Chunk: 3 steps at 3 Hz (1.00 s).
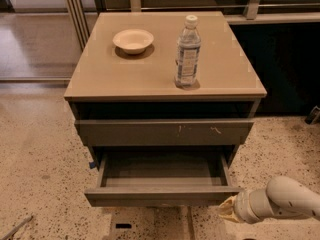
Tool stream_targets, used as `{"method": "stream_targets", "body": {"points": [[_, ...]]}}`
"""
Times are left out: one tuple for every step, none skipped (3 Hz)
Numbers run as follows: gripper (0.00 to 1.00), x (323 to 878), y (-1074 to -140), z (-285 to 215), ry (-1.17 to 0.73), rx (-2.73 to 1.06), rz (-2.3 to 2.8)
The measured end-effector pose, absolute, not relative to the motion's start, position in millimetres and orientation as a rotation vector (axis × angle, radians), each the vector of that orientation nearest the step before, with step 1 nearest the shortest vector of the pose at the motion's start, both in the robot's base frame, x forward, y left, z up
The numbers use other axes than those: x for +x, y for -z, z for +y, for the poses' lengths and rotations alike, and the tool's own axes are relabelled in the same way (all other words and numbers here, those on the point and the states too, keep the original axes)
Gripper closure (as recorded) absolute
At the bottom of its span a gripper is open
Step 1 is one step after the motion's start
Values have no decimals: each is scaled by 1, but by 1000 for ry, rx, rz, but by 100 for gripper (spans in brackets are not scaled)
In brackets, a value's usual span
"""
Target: Close middle drawer
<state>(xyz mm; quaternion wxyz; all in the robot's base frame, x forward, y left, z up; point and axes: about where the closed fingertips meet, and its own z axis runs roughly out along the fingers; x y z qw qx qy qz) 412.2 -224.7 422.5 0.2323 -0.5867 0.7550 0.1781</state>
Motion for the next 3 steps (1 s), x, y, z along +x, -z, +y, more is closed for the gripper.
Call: {"method": "stream_targets", "body": {"points": [[100, 432, -413, -223, -395, -1591, 1910], [100, 453, -404, -216, -343, -1533, 1775], [100, 452, -402, -212, -346, -1543, 1756]]}}
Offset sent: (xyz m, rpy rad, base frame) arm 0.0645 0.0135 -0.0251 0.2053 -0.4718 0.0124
